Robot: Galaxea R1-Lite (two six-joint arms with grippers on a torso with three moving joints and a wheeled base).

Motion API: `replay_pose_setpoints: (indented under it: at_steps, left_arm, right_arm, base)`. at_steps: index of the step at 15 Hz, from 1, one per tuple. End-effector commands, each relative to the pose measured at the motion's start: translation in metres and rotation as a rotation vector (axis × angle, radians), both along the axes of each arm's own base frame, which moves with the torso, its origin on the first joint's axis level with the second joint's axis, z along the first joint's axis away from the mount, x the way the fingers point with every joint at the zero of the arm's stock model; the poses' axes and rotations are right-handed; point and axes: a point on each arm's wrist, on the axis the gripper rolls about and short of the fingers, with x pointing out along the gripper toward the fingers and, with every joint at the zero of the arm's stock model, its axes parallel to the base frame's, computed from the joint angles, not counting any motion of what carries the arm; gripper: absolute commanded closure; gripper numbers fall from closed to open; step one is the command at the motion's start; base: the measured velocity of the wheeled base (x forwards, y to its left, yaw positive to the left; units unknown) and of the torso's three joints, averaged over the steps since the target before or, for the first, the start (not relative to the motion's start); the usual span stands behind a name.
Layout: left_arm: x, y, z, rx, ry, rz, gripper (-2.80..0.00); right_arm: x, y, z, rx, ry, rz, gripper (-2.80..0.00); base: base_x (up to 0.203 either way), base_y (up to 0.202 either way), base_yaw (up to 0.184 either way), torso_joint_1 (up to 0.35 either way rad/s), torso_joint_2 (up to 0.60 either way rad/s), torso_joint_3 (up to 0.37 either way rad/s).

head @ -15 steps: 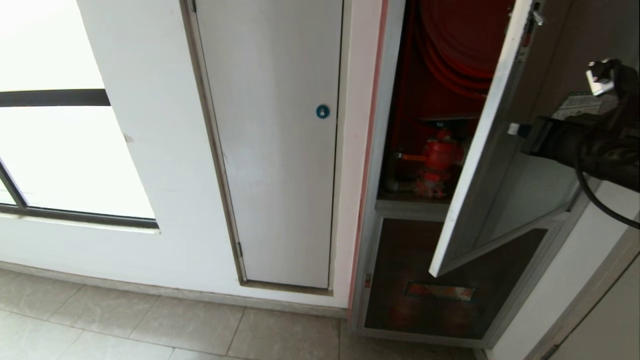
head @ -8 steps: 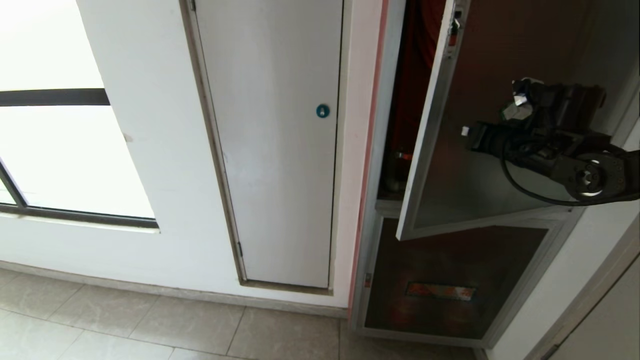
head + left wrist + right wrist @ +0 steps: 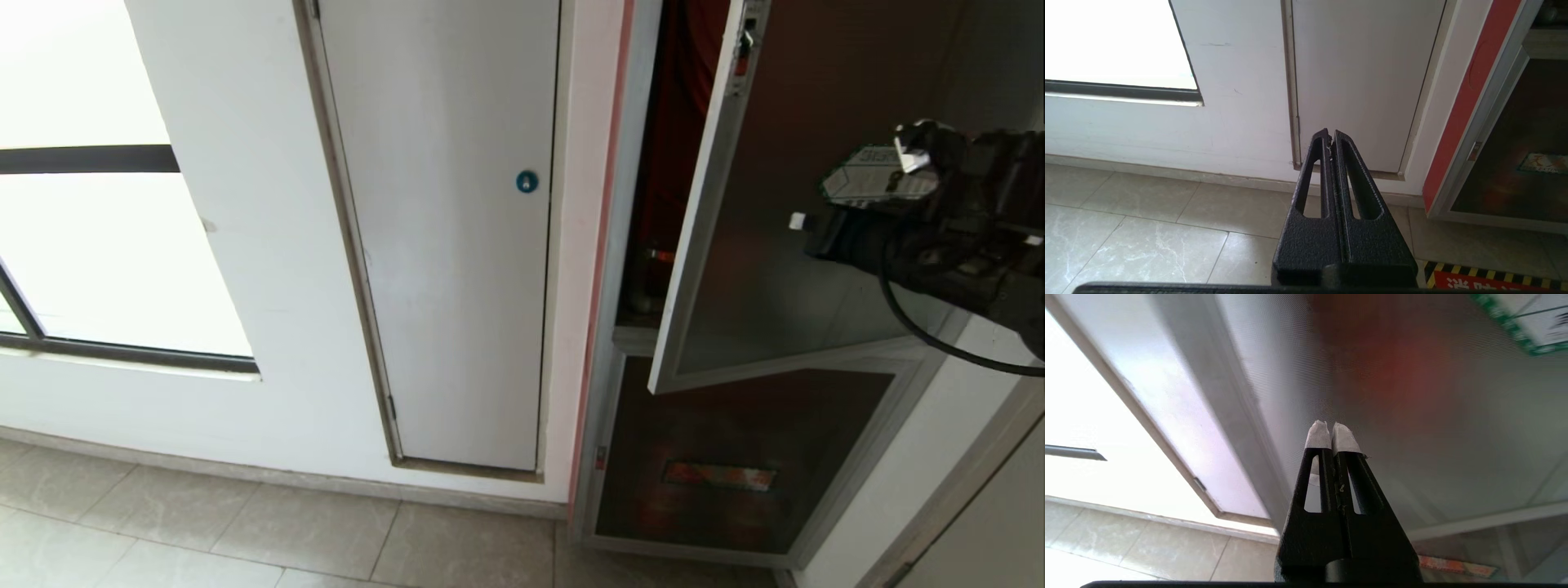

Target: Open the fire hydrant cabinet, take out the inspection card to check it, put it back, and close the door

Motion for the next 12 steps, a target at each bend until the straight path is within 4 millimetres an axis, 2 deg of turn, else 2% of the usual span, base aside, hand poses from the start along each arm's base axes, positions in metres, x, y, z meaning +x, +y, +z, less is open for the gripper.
replay_pose_setpoints:
  at_steps: [1, 4, 7, 10, 12]
  left_arm:
    - [0.0, 0.0, -0.002, 0.0, 0.005, 0.0, 0.0]
    - [0.0, 0.0, -0.002, 0.0, 0.005, 0.0, 0.0]
    - [0.0, 0.0, -0.002, 0.0, 0.005, 0.0, 0.0]
    - [0.0, 0.0, -0.002, 0.0, 0.005, 0.0, 0.0]
    - [0.0, 0.0, -0.002, 0.0, 0.005, 0.0, 0.0]
  right_arm:
    - [-0.059, 0.0, 0.035, 0.0, -0.12, 0.001, 0.0]
    - [-0.14, 0.0, 0.052, -0.001, -0.195, 0.001, 0.0]
    - [-0.217, 0.001, 0.052, -0.003, -0.239, 0.024, 0.0]
    - [-0.282, 0.002, 0.031, -0.007, -0.247, 0.062, 0.0]
    - [-0.315, 0.002, 0.007, -0.009, -0.252, 0.079, 0.0]
  base:
    - [0.0, 0.0, 0.0, 0.0, 0.0, 0.0]
    - [0.0, 0.0, 0.0, 0.0, 0.0, 0.0]
    - [0.0, 0.0, 0.0, 0.0, 0.0, 0.0]
    - [0.0, 0.0, 0.0, 0.0, 0.0, 0.0]
    - [0.0, 0.0, 0.0, 0.0, 0.0, 0.0]
